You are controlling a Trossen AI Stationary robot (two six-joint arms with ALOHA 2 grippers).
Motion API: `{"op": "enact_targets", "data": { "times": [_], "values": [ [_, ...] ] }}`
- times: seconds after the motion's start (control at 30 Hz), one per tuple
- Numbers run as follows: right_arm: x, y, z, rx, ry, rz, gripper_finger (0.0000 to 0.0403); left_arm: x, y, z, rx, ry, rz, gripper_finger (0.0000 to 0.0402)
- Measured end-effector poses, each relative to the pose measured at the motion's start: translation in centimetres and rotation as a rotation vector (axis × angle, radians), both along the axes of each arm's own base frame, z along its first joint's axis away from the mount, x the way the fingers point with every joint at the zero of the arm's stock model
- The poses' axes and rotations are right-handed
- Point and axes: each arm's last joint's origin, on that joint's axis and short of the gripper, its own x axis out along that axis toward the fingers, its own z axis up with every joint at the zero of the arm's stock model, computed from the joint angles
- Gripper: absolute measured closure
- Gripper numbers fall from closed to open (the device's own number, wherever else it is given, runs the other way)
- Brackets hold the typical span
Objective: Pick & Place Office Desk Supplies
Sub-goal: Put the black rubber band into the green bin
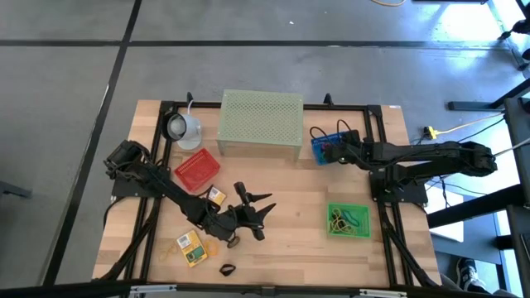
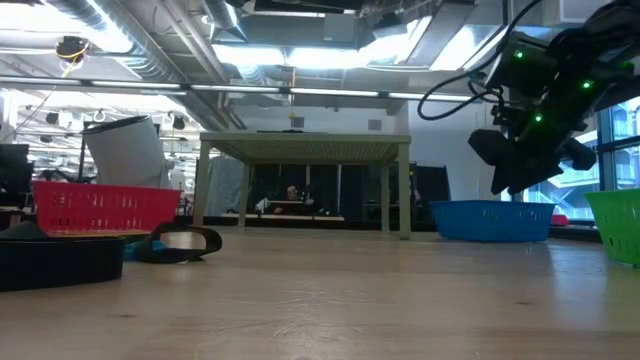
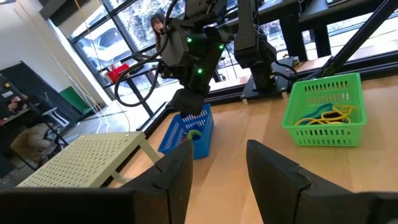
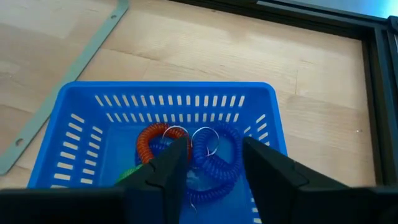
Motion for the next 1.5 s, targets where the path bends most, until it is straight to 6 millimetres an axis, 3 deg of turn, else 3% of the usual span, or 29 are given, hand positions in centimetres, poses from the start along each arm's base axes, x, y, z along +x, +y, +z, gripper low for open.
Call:
{"op": "enact_targets", "data": {
  "times": [0.17, 0.33, 0.57, 0.7, 0.9, 1.17, 1.5],
  "values": [
    [0.1, 0.3, 0.0, 0.016, 0.007, 0.039, 0.0233, -0.2, -0.4, 0.0, -0.050, -0.028, -0.009, 0.0258],
    [1.2, 1.7, 1.2, 0.019, 0.000, 0.181, 0.0242, -0.2, -0.6, -0.1, -0.125, -0.047, -0.050, 0.0258],
    [3.0, 4.8, 4.2, 0.009, -0.103, 0.357, 0.0269, -0.9, -1.2, -2.9, -0.479, 0.169, -0.265, 0.0258],
    [3.6, 6.8, 5.5, -0.012, -0.182, 0.441, 0.0281, -1.9, -0.7, -4.6, -0.654, 0.314, -0.172, 0.0258],
    [3.6, 8.4, 5.9, -0.045, -0.233, 0.498, 0.0284, -3.6, 0.1, -6.1, -0.735, 0.465, 0.012, 0.0258],
    [3.6, 8.8, 5.9, -0.045, -0.234, 0.515, 0.0282, -4.2, 0.8, -7.0, -0.768, 0.504, 0.136, 0.0258],
    [3.5, 8.8, 5.6, -0.023, -0.227, 0.530, 0.0282, -3.9, 1.2, -9.9, -0.732, 0.614, 0.201, 0.0258]
  ]
}}
